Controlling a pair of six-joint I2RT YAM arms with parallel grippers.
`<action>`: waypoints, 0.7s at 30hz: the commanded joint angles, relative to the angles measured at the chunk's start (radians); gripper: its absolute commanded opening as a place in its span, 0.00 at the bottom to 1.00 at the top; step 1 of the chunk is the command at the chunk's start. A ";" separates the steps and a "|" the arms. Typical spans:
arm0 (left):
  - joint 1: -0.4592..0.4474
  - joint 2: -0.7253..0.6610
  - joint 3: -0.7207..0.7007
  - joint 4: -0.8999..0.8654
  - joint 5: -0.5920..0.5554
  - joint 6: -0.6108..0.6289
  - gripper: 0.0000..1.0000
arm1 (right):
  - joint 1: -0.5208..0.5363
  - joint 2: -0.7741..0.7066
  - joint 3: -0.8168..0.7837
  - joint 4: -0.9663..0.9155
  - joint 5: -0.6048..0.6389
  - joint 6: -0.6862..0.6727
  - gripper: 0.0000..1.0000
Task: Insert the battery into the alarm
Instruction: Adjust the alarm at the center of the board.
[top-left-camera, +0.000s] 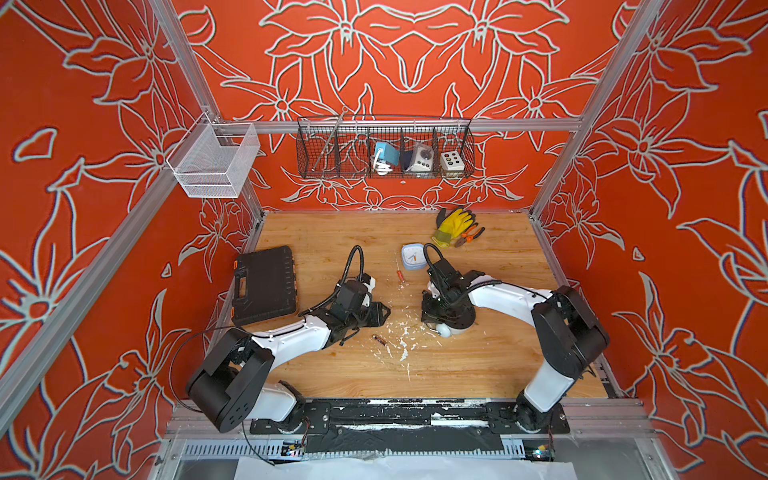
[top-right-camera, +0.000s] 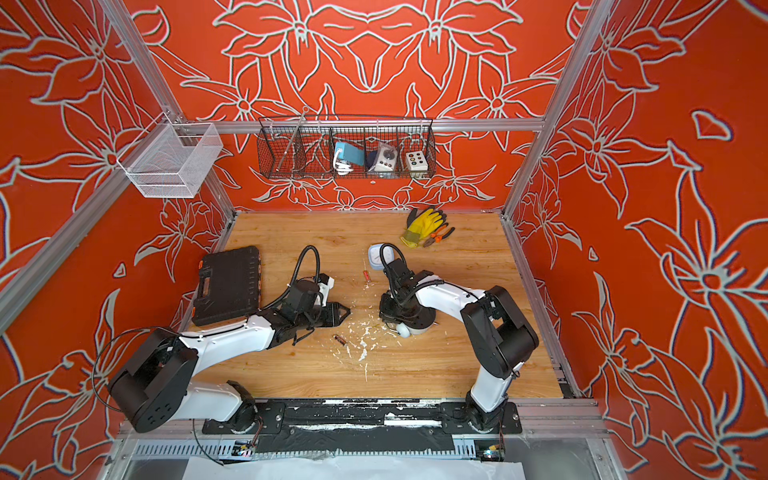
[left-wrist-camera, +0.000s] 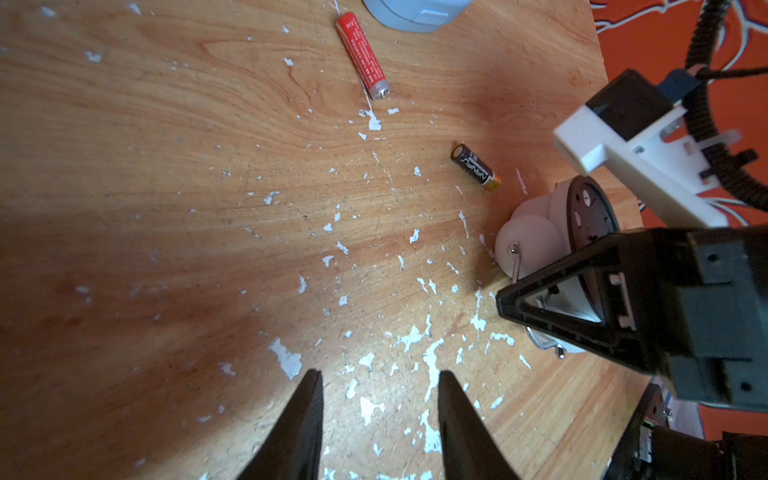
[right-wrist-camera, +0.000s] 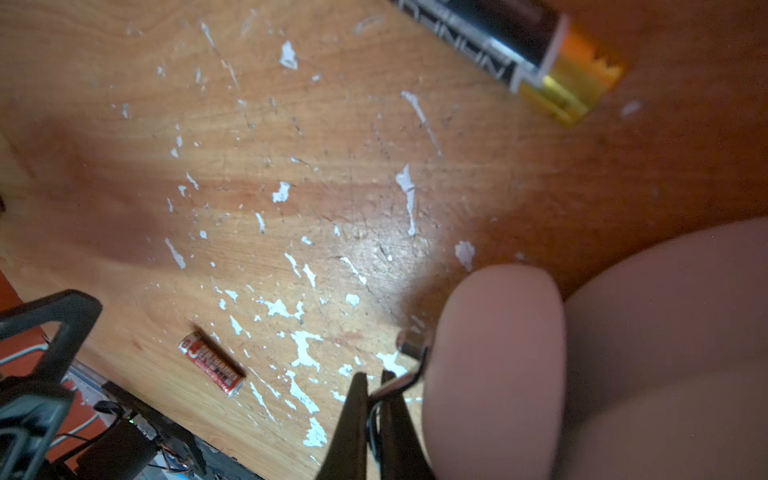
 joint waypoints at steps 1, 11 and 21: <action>0.006 -0.012 -0.010 0.024 0.026 0.004 0.40 | 0.006 -0.035 0.030 -0.030 0.028 -0.014 0.32; -0.014 0.037 -0.045 0.196 0.141 -0.124 0.56 | -0.032 -0.254 0.019 -0.178 0.067 -0.101 0.69; -0.162 0.245 -0.005 0.494 0.209 -0.357 0.62 | -0.275 -0.388 -0.093 -0.078 0.059 -0.156 0.71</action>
